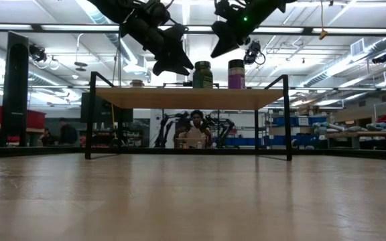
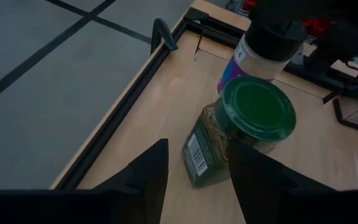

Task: Shelf spices
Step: Adjust the seasoning bottles on the shelf

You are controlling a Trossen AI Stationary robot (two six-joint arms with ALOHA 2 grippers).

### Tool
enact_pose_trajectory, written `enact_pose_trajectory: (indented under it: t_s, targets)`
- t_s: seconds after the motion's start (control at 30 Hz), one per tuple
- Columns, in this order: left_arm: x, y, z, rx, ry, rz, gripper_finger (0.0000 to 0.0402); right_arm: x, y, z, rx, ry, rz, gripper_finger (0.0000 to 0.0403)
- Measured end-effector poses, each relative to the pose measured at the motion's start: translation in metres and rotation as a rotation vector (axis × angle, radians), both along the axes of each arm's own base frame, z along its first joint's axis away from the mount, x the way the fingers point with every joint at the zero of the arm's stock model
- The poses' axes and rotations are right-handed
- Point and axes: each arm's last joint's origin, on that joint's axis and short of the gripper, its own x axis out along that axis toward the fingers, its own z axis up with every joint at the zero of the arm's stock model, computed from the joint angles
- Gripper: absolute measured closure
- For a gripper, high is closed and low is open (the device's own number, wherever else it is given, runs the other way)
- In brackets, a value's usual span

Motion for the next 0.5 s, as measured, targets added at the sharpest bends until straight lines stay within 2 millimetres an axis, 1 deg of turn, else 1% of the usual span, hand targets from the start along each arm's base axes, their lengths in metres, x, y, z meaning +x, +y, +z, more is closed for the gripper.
enact_pose_trajectory:
  t_s: [0.23,0.37,0.5]
  targets:
    - [0.0002,0.0004,0.0006,0.005,-0.006,0.001,0.0234,-0.0023,-0.0060,0.0002,-0.004,0.005,0.020,0.0403]
    - [0.0002,0.0004,0.0008,0.005,-0.005,0.001,0.0234,-0.0014,-0.0074,0.0031,-0.017,-0.025,0.019,0.0403]
    - [0.0000,0.0002,0.0075,0.008,-0.009,0.001,0.0234,-0.0011,-0.0072,0.0034,-0.013,-0.031,0.030,0.0403]
